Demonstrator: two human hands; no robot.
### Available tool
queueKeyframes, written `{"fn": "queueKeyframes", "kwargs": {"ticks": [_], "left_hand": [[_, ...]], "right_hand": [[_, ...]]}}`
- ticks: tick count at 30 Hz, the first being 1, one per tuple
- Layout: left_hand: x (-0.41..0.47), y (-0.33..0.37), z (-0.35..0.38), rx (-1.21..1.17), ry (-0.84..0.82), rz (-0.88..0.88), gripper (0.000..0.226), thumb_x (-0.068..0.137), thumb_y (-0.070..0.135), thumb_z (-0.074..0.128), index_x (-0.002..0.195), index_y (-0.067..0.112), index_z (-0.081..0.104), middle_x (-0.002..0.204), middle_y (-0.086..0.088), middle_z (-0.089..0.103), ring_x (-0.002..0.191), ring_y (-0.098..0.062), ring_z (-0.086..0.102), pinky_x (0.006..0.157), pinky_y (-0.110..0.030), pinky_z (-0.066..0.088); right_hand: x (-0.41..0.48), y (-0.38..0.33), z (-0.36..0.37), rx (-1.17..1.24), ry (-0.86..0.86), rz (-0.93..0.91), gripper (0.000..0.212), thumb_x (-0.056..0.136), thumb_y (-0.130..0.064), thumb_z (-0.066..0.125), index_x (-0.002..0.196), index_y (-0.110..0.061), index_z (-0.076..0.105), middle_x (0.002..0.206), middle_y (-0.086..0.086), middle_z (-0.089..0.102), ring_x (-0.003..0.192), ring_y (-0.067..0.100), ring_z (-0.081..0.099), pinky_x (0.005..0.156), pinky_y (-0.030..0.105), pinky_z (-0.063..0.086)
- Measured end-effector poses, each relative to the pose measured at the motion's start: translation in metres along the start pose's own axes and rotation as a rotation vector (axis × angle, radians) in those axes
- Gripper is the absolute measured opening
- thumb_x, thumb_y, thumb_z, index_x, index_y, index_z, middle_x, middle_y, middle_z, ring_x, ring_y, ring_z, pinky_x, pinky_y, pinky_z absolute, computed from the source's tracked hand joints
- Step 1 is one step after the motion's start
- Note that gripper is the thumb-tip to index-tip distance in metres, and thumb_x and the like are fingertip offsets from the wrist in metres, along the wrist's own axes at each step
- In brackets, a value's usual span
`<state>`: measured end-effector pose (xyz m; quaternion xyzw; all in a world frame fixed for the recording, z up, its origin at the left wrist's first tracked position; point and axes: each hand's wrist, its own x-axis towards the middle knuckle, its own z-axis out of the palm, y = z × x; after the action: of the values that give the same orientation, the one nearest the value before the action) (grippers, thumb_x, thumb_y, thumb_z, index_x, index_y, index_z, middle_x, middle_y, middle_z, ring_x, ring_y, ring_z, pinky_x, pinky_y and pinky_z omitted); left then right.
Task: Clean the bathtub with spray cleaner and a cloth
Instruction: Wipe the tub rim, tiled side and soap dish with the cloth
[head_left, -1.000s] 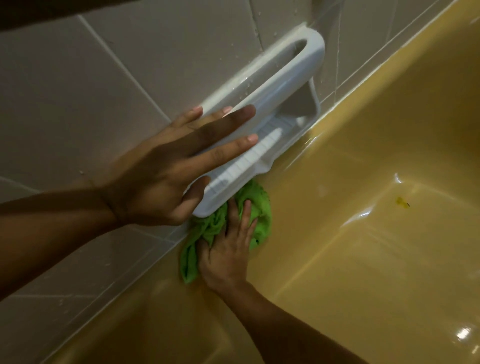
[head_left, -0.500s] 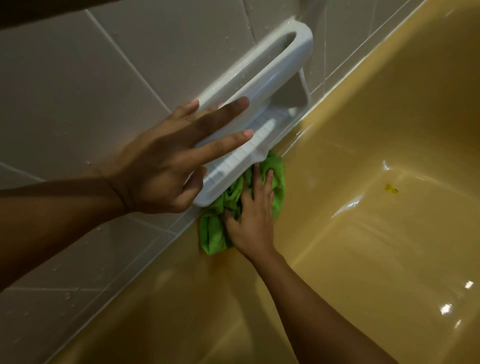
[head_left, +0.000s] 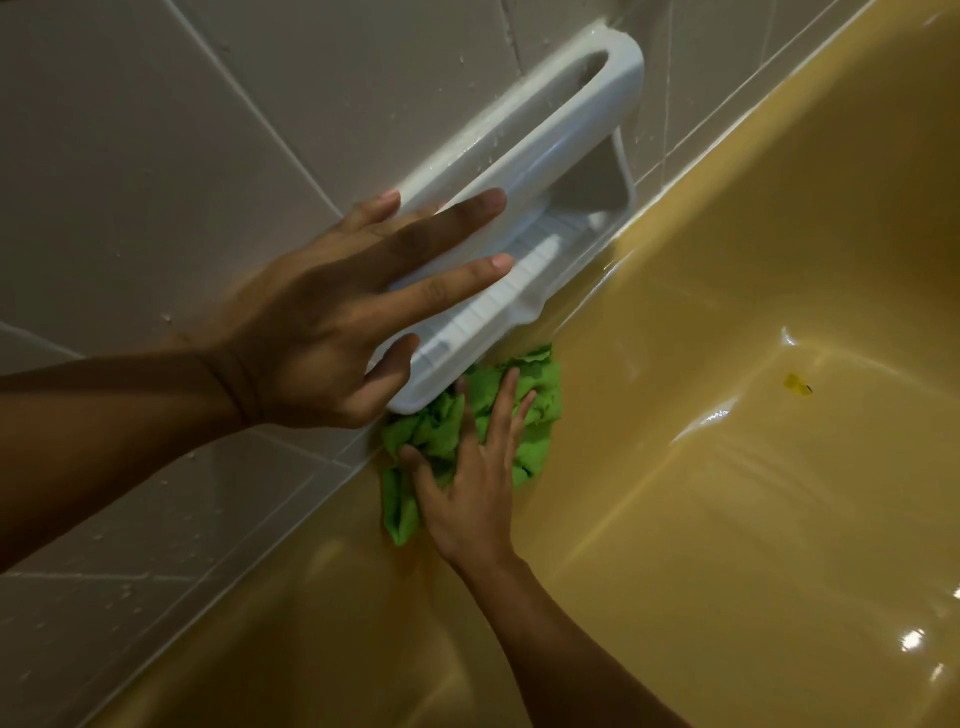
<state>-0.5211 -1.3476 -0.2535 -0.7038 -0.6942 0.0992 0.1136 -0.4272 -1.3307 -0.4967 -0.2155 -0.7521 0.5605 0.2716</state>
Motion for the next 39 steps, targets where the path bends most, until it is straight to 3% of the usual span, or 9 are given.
{"fn": "queueKeyframes", "kwargs": {"ticks": [3,9,16,18,21,26,29,34,39], "left_hand": [[0.001,0.000,-0.001,0.003,0.007,-0.001,0.071,0.088,0.010,0.059,0.156,0.007,0.039,0.166,-0.023,0.023,0.153,-0.035,0.030,0.117,-0.063,0.031],[0.000,0.001,0.000,-0.009,0.009,-0.043,0.072,0.089,0.010,0.058,0.157,0.007,0.035,0.167,-0.021,0.022,0.154,-0.035,0.027,0.119,-0.060,0.032],[-0.005,0.018,0.002,-0.050,0.025,-0.292,0.082,0.088,0.019,0.052,0.163,0.013,0.021,0.172,-0.008,0.014,0.154,-0.030,0.029,0.118,-0.051,0.038],[-0.007,0.024,0.000,-0.106,0.017,-0.399,0.087,0.086,0.024,0.049,0.165,0.017,0.012,0.173,-0.004,0.011,0.151,-0.031,0.033,0.115,-0.049,0.042],[-0.012,0.036,-0.001,-0.146,0.043,-0.525,0.088,0.086,0.029,0.044,0.166,0.020,0.008,0.173,-0.003,0.010,0.148,-0.033,0.034,0.115,-0.045,0.036],[-0.040,0.060,0.004,-0.134,0.024,-0.650,0.101,0.083,0.006,0.063,0.166,0.020,0.005,0.172,-0.003,0.010,0.158,-0.026,0.014,0.126,-0.043,0.019],[-0.050,0.057,0.002,-0.117,-0.003,-0.649,0.106,0.076,-0.006,0.063,0.165,0.017,0.009,0.170,-0.009,0.018,0.156,-0.030,0.019,0.125,-0.046,0.023],[-0.051,0.029,-0.003,0.010,-0.078,-0.467,0.084,0.081,0.010,0.044,0.162,0.009,0.020,0.165,-0.018,0.028,0.148,-0.037,0.034,0.113,-0.056,0.036],[-0.045,-0.003,-0.012,-0.014,-0.092,-0.180,0.078,0.091,0.022,0.044,0.161,0.002,0.018,0.167,-0.022,0.023,0.154,-0.037,0.026,0.118,-0.058,0.035]], "right_hand": [[0.003,-0.001,0.008,-0.041,0.084,0.022,0.079,0.090,-0.026,0.068,0.159,-0.032,0.030,0.171,-0.002,-0.010,0.156,0.032,-0.016,0.116,0.061,0.034],[0.006,-0.003,-0.010,0.161,0.153,0.054,0.082,0.084,0.009,0.057,0.156,-0.026,0.038,0.170,-0.006,0.016,0.158,0.019,0.005,0.126,0.039,0.024],[0.058,-0.044,-0.110,0.358,0.230,0.084,0.058,0.098,-0.032,0.053,0.153,-0.017,0.041,0.131,0.002,0.066,0.118,0.017,0.063,0.099,0.038,0.053],[0.083,-0.066,-0.129,0.337,0.200,0.036,0.065,0.100,-0.033,0.052,0.158,-0.021,0.025,0.129,0.003,0.065,0.113,0.017,0.064,0.093,0.032,0.054],[0.122,-0.078,-0.125,0.179,0.039,0.058,0.068,0.102,-0.030,0.049,0.159,-0.018,0.012,0.134,0.014,0.058,0.117,0.030,0.059,0.099,0.047,0.052],[0.133,-0.068,-0.088,-0.712,-0.256,-0.172,0.061,0.104,-0.059,0.026,0.136,-0.019,0.060,0.162,0.020,0.032,0.155,0.037,0.011,0.123,0.060,-0.004],[0.118,-0.070,-0.083,-0.754,-0.226,-0.308,0.057,0.102,-0.058,0.032,0.116,-0.016,0.067,0.146,0.022,0.052,0.146,0.037,0.033,0.123,0.055,0.008],[0.115,-0.053,-0.098,-0.675,-0.435,-0.527,0.064,0.099,-0.062,0.039,0.140,-0.017,0.058,0.149,0.011,0.053,0.143,0.030,0.041,0.118,0.045,0.026],[0.148,-0.043,-0.125,-0.725,-0.443,-0.481,0.068,0.100,-0.069,0.026,0.147,-0.027,0.051,0.155,-0.001,0.048,0.150,0.025,0.030,0.125,0.049,0.009]]}}
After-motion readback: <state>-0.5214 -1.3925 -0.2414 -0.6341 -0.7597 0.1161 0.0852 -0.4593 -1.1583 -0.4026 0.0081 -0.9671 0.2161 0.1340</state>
